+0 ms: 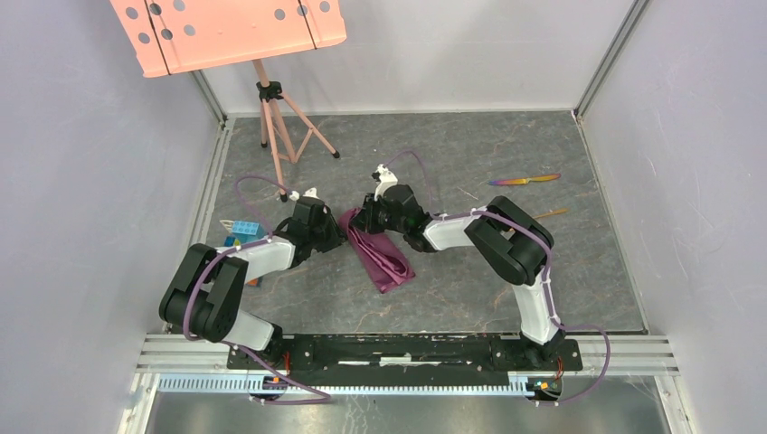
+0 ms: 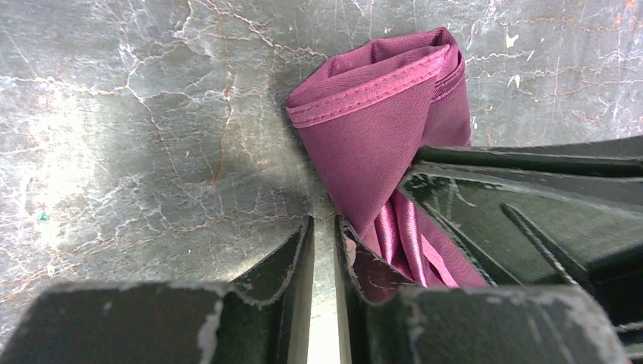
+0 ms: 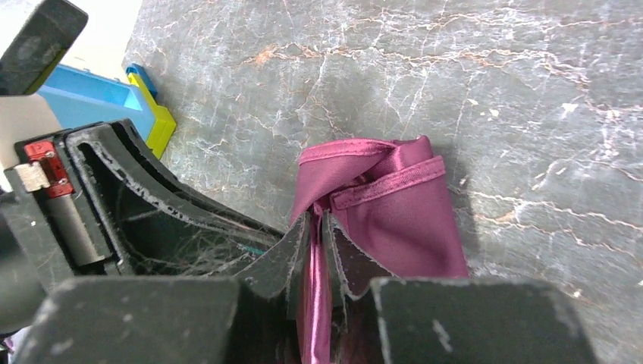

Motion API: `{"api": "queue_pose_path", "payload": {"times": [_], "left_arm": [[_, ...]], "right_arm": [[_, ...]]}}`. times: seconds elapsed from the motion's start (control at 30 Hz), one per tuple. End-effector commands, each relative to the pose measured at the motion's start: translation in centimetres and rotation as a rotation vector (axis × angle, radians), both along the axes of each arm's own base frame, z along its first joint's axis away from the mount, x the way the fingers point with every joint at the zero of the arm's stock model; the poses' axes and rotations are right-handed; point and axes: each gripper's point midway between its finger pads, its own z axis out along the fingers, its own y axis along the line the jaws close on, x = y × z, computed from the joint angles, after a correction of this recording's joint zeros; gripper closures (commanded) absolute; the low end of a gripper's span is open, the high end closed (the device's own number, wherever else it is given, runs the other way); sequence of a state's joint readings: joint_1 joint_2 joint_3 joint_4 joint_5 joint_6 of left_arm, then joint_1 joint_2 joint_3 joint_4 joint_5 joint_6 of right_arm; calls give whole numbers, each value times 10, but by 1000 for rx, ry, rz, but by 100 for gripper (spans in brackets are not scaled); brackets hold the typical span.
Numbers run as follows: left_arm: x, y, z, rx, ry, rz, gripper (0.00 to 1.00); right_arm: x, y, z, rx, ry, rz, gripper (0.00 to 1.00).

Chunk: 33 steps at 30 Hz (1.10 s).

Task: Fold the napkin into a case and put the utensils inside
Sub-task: Stuff the top corner of the smaller-rectangle-folded napkin into the folded napkin.

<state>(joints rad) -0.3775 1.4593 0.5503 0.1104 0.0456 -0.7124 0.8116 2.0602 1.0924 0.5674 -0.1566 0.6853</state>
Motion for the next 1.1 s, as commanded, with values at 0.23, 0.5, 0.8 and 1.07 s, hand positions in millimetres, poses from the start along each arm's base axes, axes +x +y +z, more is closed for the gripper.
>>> {"api": "queue_pose_path", "payload": {"times": [0.23,0.5,0.8,1.07], "left_arm": [[-16,9,-6,29,49,22,66],[-7,19,30,15,7,42,54],[7,23,49,-88,6,81,44],[25,15,57,-141,1,87,40]], "right_arm": [[0,9,-17,-36,-6,38,76],[-7,5,18,-83,-89,123,61],[-1,-3,30,-59,-96,138,50],[13,-1,31,24,-50,122,54]]}}
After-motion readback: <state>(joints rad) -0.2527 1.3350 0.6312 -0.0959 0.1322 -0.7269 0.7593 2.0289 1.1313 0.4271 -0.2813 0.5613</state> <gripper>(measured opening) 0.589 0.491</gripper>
